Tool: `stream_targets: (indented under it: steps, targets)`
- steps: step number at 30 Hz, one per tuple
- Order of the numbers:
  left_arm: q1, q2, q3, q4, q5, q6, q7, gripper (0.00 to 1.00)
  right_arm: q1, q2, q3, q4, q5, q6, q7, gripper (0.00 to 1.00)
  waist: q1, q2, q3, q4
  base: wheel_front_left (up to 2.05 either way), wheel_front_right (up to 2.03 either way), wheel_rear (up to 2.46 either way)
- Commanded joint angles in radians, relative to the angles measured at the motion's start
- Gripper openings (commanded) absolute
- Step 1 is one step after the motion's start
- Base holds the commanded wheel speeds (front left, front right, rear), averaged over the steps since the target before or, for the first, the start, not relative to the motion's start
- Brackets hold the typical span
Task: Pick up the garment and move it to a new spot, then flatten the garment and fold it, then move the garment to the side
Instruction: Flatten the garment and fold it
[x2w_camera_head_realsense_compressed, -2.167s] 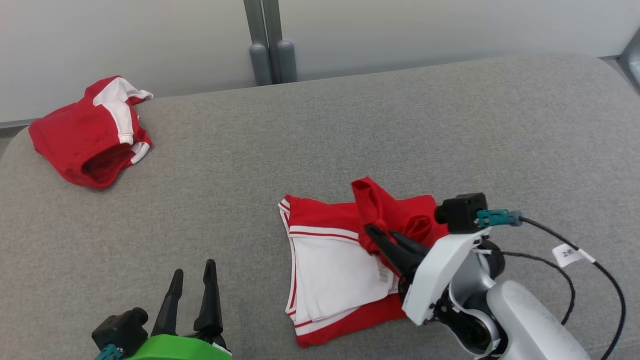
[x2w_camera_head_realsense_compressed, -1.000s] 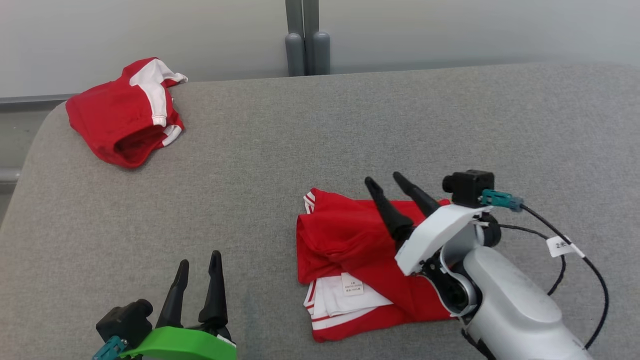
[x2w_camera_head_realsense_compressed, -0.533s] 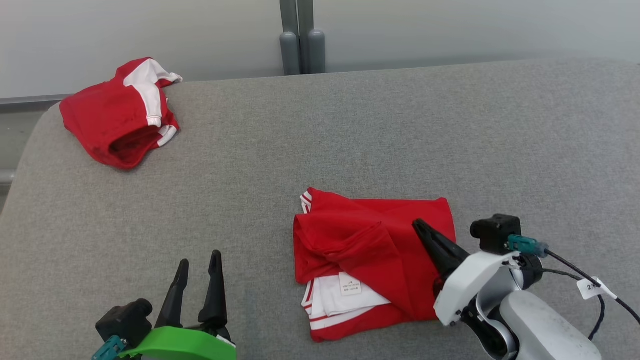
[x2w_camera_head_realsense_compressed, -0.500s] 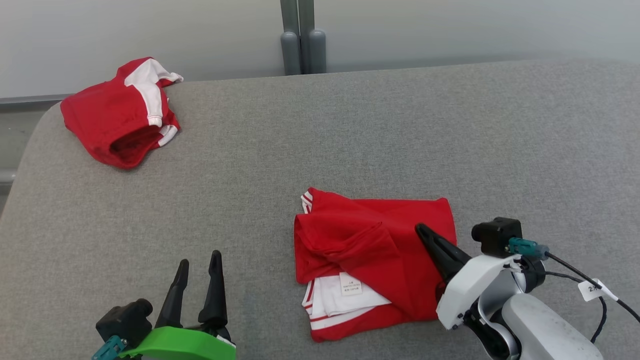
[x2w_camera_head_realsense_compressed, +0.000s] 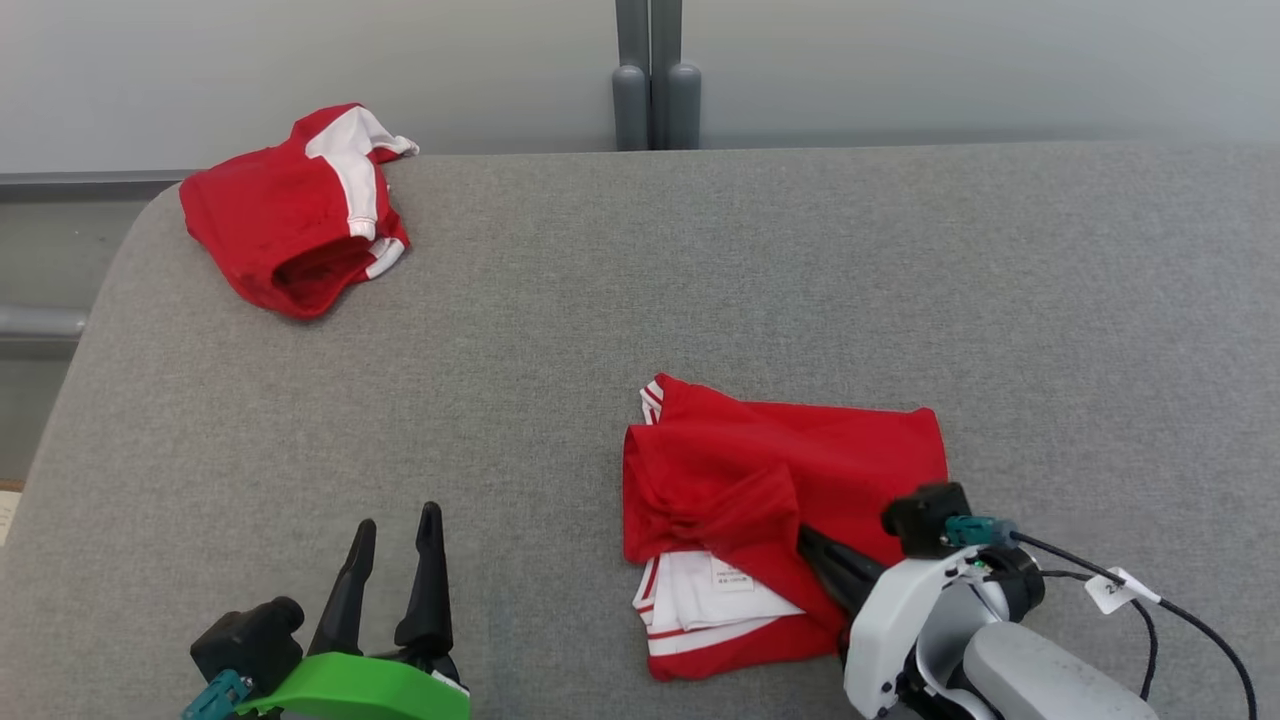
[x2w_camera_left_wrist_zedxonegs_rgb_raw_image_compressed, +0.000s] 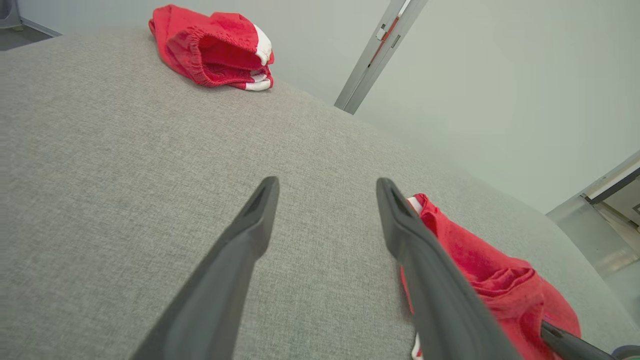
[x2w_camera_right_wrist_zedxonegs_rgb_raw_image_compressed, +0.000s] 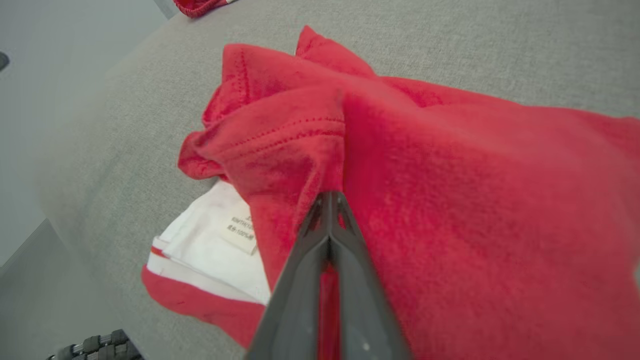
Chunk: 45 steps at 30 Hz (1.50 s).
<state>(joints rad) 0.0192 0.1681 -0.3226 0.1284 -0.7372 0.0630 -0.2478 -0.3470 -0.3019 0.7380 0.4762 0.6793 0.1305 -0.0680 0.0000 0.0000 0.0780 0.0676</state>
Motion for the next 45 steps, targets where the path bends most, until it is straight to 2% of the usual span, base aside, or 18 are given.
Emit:
stream_targets:
  steps: [1,10,14,18,20,23,31,34,38,45]
  targets:
    - [-0.002,0.006,0.003,-0.004,0.001,0.006,-0.002,1.00,-0.014,-0.005,0.026,-0.009,0.020,0.000,-0.004,0.00,0.0000,0.0000,-0.002,0.006,0.00,0.00,0.00]
    - [0.006,0.010,0.008,-0.013,-0.003,0.011,-0.005,1.00,-0.052,-0.017,0.308,-0.097,0.121,0.000,-0.005,0.00,0.0000,0.0000,-0.003,0.004,0.00,0.00,0.00]
    - [0.007,0.008,0.006,-0.015,-0.003,0.014,-0.006,1.00,-0.080,-0.013,0.432,-0.095,0.127,0.000,-0.023,0.00,0.0000,0.0000,-0.003,-0.005,0.00,0.00,0.00]
    - [0.008,0.009,0.009,-0.017,-0.005,0.017,-0.006,1.00,-0.110,-0.004,0.488,-0.077,0.144,0.000,-0.070,0.00,0.0000,0.0000,-0.001,-0.014,0.00,0.00,0.00]
    - [0.009,0.011,0.009,-0.017,-0.005,0.015,-0.007,1.00,-0.130,-0.005,0.481,-0.068,0.151,0.000,-0.113,0.00,0.0000,0.0000,0.000,-0.018,0.00,0.00,0.00]
    - [0.011,0.011,0.011,-0.019,-0.006,0.017,-0.008,1.00,-0.155,-0.014,0.418,-0.052,0.146,0.000,-0.166,0.00,0.0000,0.0000,0.001,-0.025,0.00,0.00,0.00]
    - [0.008,0.014,0.018,-0.026,-0.005,0.022,-0.008,1.00,-0.114,-0.037,0.094,-0.086,0.048,0.000,-0.197,0.00,0.0000,0.0000,0.000,-0.044,0.00,0.00,0.00]
    - [0.004,0.014,0.018,-0.028,-0.004,0.021,-0.009,1.00,-0.073,-0.032,0.032,-0.103,0.000,0.000,-0.197,0.00,0.0000,0.0000,0.001,-0.050,0.00,0.00,0.00]
    - [-0.004,0.014,0.015,-0.026,-0.004,0.018,-0.009,1.00,-0.039,-0.010,0.043,-0.090,-0.023,0.000,-0.187,0.00,0.0000,0.0000,0.006,-0.052,0.00,0.00,0.00]
    - [-0.025,0.011,0.008,-0.016,-0.004,0.011,-0.005,1.00,-0.071,0.068,0.178,0.040,0.020,0.000,-0.149,0.00,0.0000,0.0000,0.020,-0.023,0.00,0.00,0.00]
